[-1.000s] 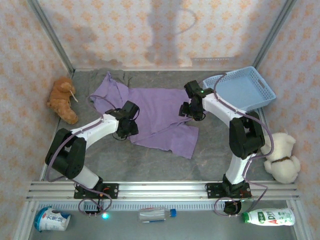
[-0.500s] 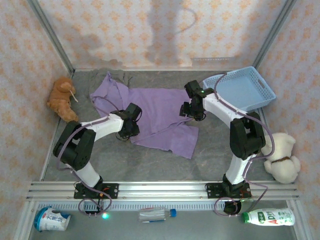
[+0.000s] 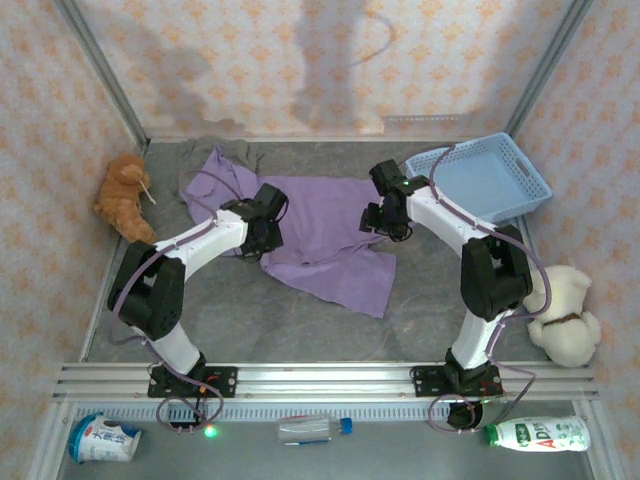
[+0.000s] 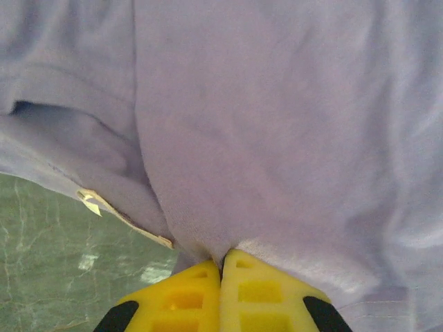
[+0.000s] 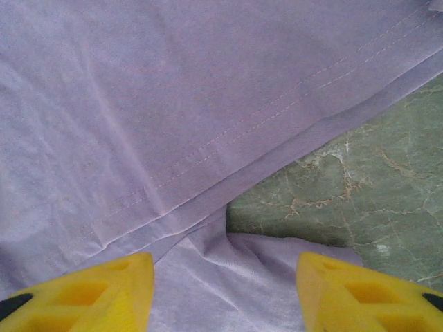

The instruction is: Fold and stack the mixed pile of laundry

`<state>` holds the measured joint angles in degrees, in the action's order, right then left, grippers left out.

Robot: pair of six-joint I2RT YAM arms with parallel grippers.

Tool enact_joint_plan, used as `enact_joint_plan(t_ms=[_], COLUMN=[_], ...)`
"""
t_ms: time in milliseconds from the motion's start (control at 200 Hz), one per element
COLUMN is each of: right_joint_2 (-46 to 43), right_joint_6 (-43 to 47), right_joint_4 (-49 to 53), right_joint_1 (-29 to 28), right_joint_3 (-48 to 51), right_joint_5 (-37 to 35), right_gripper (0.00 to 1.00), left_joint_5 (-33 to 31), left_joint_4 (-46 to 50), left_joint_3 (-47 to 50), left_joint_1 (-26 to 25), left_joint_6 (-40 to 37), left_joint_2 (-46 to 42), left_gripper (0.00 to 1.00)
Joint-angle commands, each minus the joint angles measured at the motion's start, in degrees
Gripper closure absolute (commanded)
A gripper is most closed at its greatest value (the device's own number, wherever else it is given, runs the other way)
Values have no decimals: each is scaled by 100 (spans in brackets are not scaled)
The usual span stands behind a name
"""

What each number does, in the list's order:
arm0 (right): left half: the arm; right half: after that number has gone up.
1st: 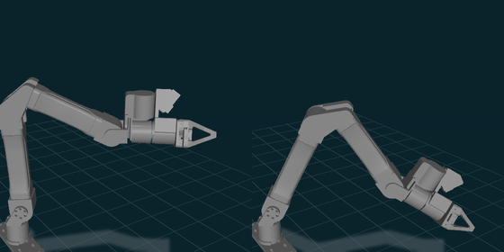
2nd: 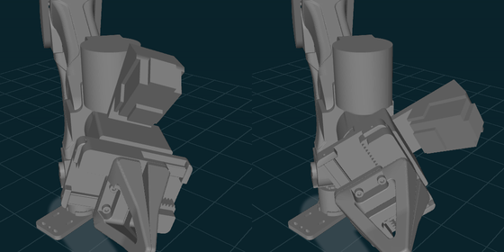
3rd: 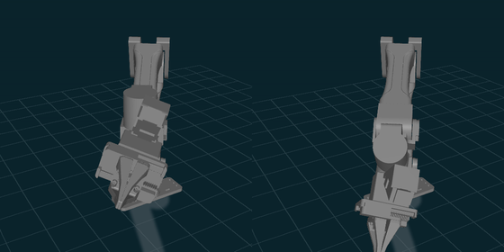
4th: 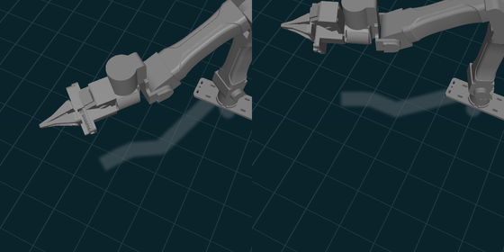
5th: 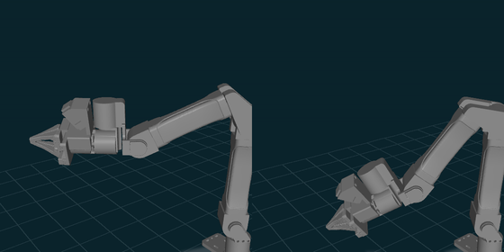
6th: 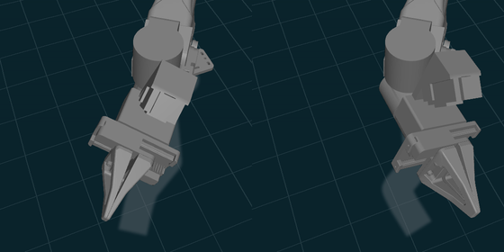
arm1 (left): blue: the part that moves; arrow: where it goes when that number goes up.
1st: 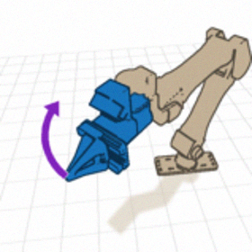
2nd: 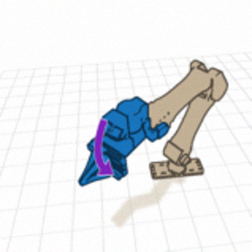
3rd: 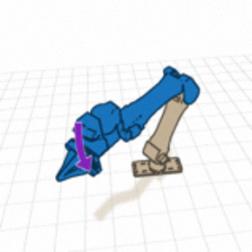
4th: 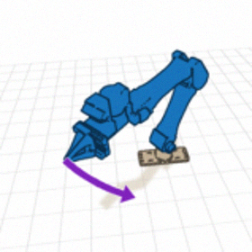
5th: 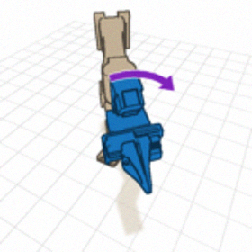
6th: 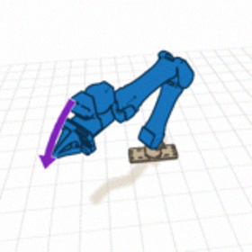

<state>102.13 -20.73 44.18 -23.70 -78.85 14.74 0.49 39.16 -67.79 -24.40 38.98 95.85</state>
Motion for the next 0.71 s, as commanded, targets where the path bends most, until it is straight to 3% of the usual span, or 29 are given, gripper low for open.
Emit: enact_joint_plan(t_ms=[0, 220, 350, 510, 701], right_joint_2=[-184, -251, -278, -246, -184], right_joint_6=[34, 65, 69, 98, 102], right_joint_4=[117, 99, 99, 103, 125], right_joint_1=[-7, -5, -5, -6, -5], right_joint_3=[-13, 27, 64, 35, -41], right_joint_5=[-178, -282, -304, -287, -244], right_gripper=[44, 44, 44, 44, 44], left_joint_5=[-212, -49, 61, 117, 213], left_joint_4=[621, 586, 514, 392, 391], left_joint_3=[-396, -229, 31, 204, 220], left_joint_1=[-24, -17, -19, -27, -25], left_joint_6=[-95, -124, -70, 4, 4], left_joint_2=[64, 384, 404, 266, 338], left_gripper=[100, 100, 92, 93, 86])
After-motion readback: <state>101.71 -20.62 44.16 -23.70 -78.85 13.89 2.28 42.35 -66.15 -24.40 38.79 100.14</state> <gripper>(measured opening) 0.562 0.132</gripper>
